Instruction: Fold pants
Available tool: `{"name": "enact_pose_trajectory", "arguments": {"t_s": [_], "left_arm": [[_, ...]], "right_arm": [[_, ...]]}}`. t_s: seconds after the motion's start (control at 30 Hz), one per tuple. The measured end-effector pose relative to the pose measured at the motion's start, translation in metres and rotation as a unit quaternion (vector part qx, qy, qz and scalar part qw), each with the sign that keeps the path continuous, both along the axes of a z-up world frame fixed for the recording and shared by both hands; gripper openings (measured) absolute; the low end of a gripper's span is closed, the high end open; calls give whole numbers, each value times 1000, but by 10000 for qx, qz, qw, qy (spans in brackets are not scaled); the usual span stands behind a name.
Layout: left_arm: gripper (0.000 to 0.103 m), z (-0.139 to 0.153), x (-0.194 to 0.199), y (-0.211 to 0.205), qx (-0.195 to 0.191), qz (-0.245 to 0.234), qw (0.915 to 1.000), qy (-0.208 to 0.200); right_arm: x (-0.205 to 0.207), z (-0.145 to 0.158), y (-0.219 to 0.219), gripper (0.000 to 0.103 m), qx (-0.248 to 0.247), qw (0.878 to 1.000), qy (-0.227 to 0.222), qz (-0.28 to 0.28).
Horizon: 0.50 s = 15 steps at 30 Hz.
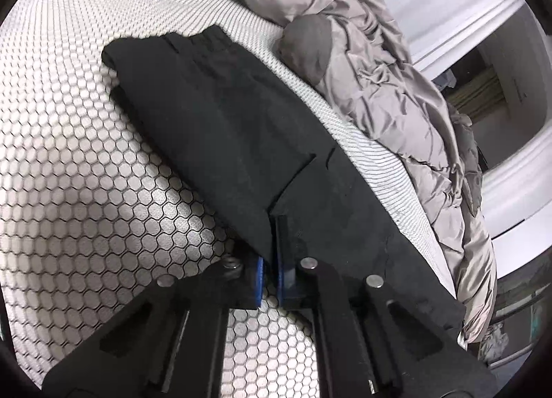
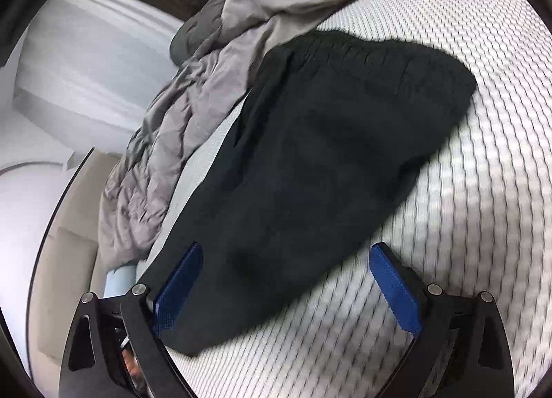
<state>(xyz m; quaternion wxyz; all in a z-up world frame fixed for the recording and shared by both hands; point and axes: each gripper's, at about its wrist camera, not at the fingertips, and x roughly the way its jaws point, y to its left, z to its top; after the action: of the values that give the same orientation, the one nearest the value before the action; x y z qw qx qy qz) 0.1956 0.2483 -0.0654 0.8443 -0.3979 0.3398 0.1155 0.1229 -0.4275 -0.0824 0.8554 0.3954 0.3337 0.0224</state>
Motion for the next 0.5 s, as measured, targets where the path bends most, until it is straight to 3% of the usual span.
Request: {"name": "enact_pose_trajectory", "arguments": {"t_s": [0.03,0.07,0.1,0.13,0.17,0.23,0.4,0.5], "left_arm": [[3,3,-5,0,34,-8,10000,-20],[3,7,-10,0,89,-20,10000,-39],[3,11,-16,-1,177,-35,9998,-63],[3,14,-21,-1,244,-31,9997,-81],[3,18,-27,0,277,-37,9996,-105],[3,24,-43,5,244,-45,9996,-139],[3,28,-106,23,270,90,9996,-88],[5,13,-135,28,358,-60,9991,197]], "right_arm": [[6,-1,0,80,-49,10000,-3,-29],[12,-2,-1,53,-69,10000,40,-37],[17,-7,-3,18,110,9999,61,5],[19,-13,-6,10,452,9989,-15,81],[17,-16,-9,7,712,9974,-137,42],[9,-11,-6,5,735,9969,-270,-13],[-51,14,13,3,364,9975,-582,173],[-83,10,31,4,-241,9987,-369,250]]}}
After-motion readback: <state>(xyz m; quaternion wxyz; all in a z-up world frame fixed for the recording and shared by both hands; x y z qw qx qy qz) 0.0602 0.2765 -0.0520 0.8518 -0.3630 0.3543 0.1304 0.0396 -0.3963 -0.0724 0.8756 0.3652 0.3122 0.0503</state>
